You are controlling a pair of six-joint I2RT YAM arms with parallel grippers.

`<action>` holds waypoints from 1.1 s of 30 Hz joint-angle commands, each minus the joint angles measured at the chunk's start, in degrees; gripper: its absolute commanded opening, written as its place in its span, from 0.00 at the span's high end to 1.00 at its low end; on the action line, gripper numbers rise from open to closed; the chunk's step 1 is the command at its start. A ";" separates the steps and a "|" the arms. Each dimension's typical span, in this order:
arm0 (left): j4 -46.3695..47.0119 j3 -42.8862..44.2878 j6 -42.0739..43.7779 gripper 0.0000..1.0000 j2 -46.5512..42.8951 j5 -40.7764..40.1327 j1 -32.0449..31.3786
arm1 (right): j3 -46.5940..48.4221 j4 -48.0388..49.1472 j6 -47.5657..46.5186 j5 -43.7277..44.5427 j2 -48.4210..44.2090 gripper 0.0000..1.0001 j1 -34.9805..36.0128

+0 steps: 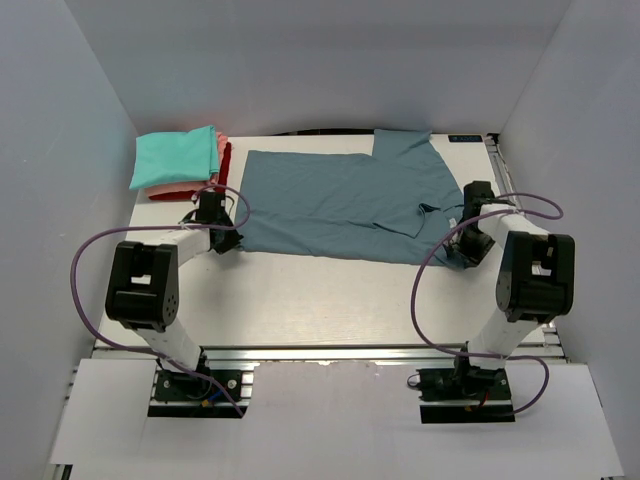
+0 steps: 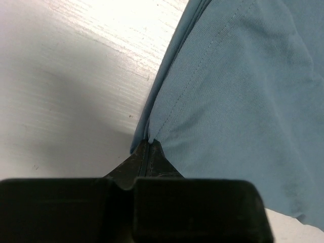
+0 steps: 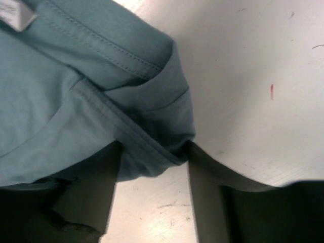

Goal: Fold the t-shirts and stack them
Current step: Fold the flattened tshirt in 1/3 of the way

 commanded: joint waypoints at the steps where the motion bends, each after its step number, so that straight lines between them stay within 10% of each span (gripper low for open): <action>1: -4.33 -2.04 1.13 1.00 -2.35 -2.20 -0.46 | -0.45 2.15 1.14 -0.02 2.08 0.42 -0.31; 5: -5.65 -4.24 1.39 1.00 -4.46 -3.43 -0.46 | -1.68 2.59 1.14 -0.20 2.35 1.00 -0.66; 33: -24.63 -18.57 -10.56 1.00 -38.12 -12.31 -2.39 | -13.72 -6.81 -1.41 -3.09 -11.62 1.00 -0.57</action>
